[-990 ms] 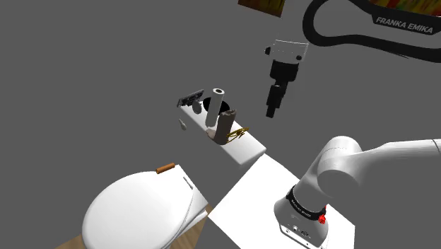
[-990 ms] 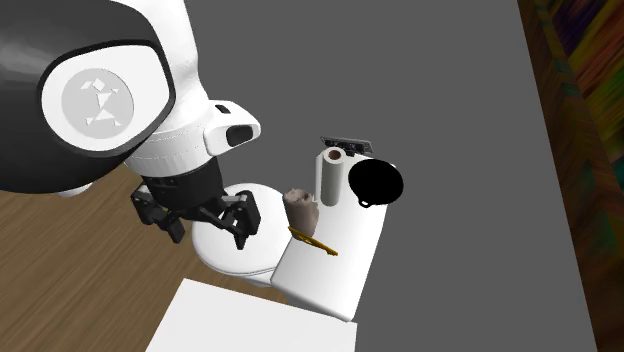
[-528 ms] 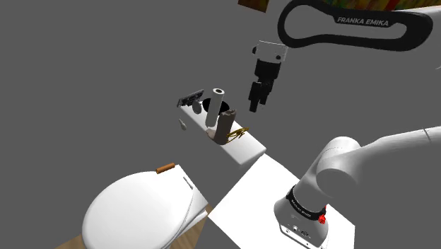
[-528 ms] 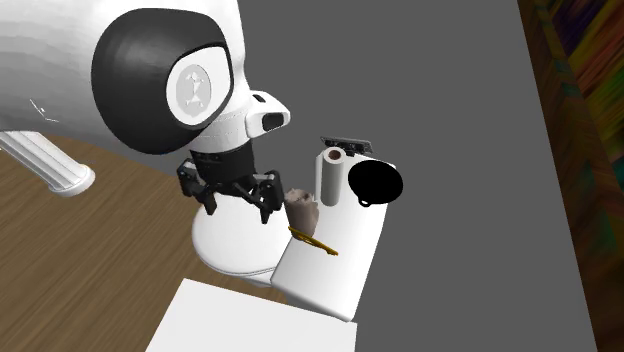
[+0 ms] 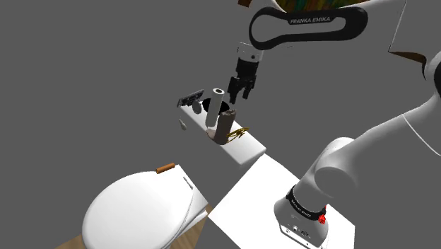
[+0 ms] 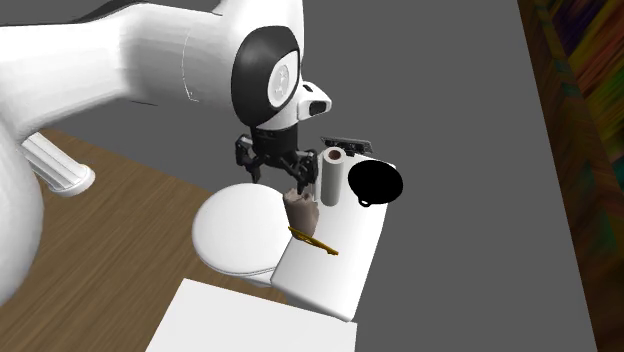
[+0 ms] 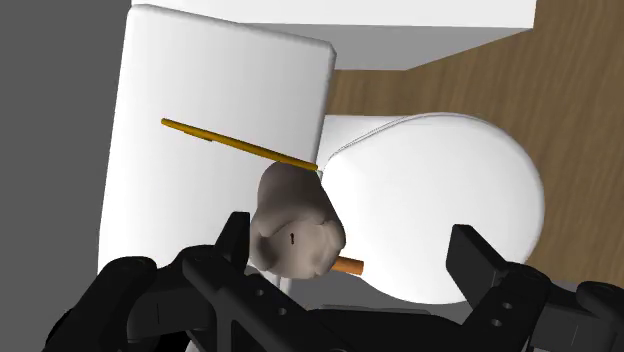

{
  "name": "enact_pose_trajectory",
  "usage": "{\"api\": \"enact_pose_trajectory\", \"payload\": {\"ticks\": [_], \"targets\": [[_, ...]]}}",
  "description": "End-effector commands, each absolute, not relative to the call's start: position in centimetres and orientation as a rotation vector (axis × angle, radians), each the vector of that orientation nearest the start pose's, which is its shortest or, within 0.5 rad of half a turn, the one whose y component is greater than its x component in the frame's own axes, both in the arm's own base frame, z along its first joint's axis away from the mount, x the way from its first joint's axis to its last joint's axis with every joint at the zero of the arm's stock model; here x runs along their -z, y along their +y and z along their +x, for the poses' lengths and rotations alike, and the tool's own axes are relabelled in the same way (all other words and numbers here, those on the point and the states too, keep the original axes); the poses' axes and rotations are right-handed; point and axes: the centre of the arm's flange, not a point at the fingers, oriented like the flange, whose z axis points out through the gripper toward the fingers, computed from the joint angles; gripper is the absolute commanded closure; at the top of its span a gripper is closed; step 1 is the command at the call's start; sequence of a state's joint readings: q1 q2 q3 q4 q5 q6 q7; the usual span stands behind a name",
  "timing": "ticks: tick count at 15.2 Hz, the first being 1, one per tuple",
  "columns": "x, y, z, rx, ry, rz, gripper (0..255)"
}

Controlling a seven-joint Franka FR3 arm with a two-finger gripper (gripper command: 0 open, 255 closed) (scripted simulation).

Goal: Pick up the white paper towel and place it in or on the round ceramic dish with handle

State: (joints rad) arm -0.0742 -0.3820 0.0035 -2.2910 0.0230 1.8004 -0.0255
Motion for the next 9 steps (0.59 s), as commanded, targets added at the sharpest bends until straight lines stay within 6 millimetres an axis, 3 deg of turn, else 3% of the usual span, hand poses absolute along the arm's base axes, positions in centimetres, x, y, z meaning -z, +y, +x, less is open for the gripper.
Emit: {"api": "enact_pose_trajectory", "payload": {"ticks": [1,9], "targets": [[-48.7,-4.0,44.4,-0.145,0.129,-3.110,0],[-46.3,-8.9,52.6,-0.065,0.316,-3.099,0]]}}
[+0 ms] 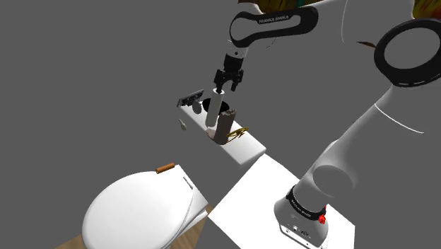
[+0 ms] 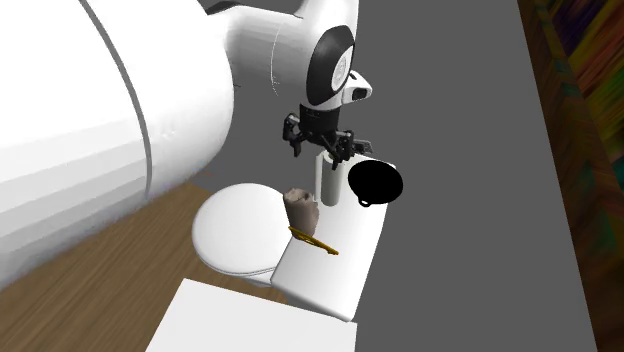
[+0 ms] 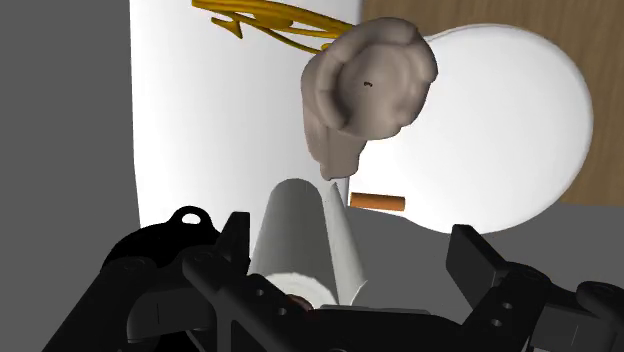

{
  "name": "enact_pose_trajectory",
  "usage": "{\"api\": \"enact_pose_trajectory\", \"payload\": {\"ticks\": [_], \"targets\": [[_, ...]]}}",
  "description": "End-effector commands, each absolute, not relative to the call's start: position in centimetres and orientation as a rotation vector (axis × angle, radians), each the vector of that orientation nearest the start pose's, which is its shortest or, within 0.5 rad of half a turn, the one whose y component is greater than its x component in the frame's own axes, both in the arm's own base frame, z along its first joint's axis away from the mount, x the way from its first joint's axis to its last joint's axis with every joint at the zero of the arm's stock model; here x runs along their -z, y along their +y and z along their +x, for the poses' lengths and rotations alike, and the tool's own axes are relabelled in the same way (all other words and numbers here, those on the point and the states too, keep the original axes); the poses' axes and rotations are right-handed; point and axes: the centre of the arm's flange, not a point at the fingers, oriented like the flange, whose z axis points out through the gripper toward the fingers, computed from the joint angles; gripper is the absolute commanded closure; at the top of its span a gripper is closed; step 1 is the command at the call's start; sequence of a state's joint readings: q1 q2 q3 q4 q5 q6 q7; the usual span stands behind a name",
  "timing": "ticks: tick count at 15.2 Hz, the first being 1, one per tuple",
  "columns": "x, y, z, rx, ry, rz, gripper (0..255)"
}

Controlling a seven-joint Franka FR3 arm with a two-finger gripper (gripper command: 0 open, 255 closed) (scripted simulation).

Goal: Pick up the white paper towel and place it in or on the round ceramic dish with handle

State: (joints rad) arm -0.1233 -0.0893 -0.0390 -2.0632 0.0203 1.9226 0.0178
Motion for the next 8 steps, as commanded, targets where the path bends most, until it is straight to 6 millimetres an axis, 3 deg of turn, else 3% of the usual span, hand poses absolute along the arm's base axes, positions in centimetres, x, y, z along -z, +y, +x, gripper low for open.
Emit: {"api": "enact_pose_trajectory", "payload": {"ticks": [1,3,8], "targets": [[-46.0,-9.6,53.6,-0.055,0.339,-3.097,0],[-45.5,-11.0,55.5,-0.036,0.384,-3.092,0],[-42.9,-10.9,55.4,-0.036,0.384,-3.092,0]]}}
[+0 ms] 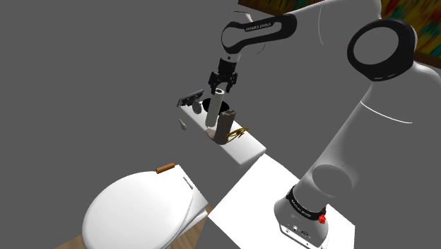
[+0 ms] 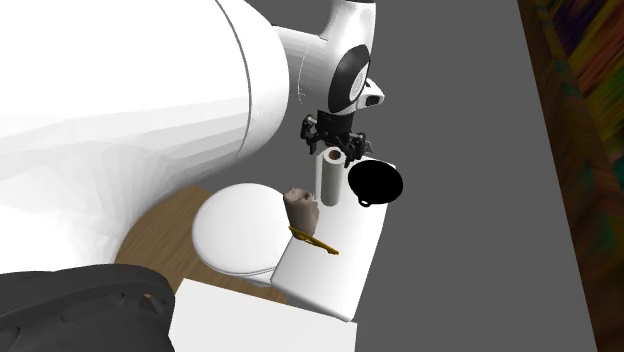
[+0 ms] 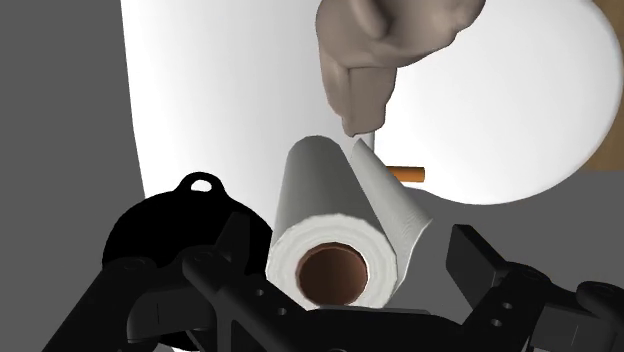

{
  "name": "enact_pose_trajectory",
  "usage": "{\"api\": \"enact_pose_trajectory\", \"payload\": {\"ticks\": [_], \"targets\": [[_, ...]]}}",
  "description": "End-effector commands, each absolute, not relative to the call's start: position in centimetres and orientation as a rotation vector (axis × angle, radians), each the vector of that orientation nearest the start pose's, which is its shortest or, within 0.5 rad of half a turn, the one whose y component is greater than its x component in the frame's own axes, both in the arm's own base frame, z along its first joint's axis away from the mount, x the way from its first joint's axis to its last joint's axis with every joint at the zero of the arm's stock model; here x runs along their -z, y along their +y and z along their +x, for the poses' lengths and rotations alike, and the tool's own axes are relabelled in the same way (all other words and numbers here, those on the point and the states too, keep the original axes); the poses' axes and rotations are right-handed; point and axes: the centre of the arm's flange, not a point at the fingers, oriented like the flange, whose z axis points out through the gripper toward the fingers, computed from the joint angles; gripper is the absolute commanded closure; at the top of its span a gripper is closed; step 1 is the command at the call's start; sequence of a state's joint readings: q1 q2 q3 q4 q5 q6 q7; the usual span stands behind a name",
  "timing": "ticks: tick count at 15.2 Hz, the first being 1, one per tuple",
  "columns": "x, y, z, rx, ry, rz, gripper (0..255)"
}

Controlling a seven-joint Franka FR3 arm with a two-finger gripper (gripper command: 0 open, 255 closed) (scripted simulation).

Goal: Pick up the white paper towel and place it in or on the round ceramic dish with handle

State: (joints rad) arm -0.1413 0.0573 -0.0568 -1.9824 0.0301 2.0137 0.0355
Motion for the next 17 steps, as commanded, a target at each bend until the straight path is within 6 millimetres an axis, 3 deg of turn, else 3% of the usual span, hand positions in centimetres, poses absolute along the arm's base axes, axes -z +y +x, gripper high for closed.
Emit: {"api": "enact_pose_trajectory", "payload": {"ticks": [1,3,11,12,17], "targets": [[-42.38,-10.91,55.42,-0.036,0.384,-3.092,0],[-41.54,-10.89,55.40,-0.036,0.384,-3.092,0],[-41.55,-10.89,55.40,-0.036,0.384,-3.092,0],[-41.55,-10.89,55.40,-0.036,0.384,-3.092,255],[-41.55,-10.88,55.41,-0.036,0.384,-3.092,255]]}}
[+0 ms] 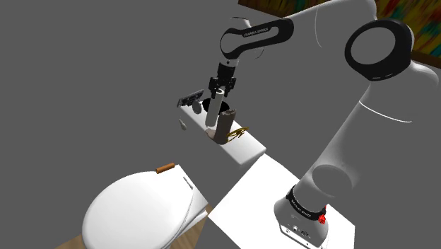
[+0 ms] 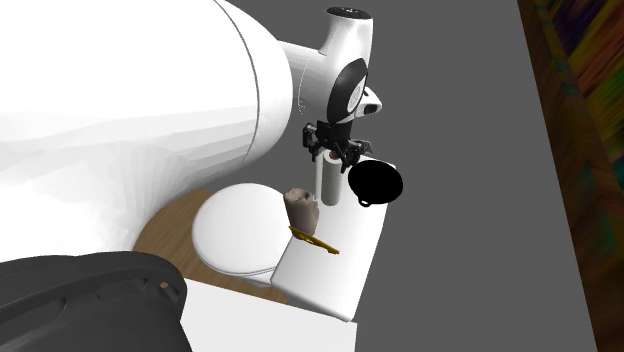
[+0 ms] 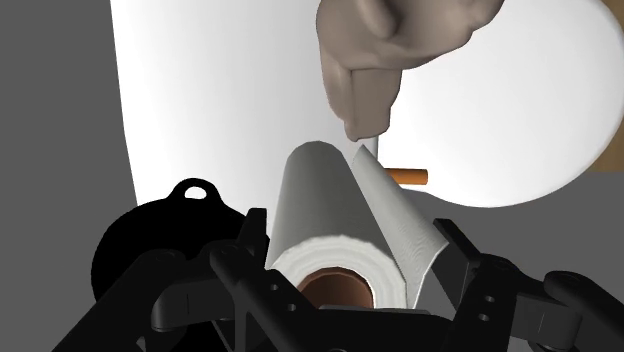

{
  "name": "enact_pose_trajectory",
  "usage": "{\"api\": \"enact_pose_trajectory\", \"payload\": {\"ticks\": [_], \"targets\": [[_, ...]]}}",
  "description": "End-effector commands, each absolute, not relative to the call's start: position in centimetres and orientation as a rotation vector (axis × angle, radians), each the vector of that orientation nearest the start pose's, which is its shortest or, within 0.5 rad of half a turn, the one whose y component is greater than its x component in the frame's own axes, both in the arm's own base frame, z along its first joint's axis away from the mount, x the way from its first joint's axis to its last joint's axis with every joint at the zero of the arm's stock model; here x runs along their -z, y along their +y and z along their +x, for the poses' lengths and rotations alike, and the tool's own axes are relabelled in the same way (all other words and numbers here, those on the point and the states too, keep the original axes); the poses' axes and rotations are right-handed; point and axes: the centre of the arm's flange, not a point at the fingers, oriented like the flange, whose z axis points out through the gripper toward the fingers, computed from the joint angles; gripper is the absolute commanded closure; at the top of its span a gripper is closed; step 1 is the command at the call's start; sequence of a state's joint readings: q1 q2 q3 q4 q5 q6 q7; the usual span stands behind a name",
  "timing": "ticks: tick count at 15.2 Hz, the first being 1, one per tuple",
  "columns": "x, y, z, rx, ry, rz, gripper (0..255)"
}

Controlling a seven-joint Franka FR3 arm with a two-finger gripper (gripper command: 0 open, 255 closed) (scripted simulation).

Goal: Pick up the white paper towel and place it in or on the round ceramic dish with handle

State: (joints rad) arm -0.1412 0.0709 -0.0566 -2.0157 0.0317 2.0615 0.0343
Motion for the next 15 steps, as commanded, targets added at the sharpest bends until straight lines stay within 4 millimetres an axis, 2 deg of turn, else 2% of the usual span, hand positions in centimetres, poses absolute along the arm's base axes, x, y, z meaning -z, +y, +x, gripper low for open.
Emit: {"api": "enact_pose_trajectory", "payload": {"ticks": [1,4,15], "targets": [[-41.6,-10.9,55.4,-0.036,0.384,-3.092,255],[-41.5,-10.9,55.4,-0.036,0.384,-3.092,255],[-47.4,-10.9,55.4,-0.036,0.384,-3.092,255]]}}
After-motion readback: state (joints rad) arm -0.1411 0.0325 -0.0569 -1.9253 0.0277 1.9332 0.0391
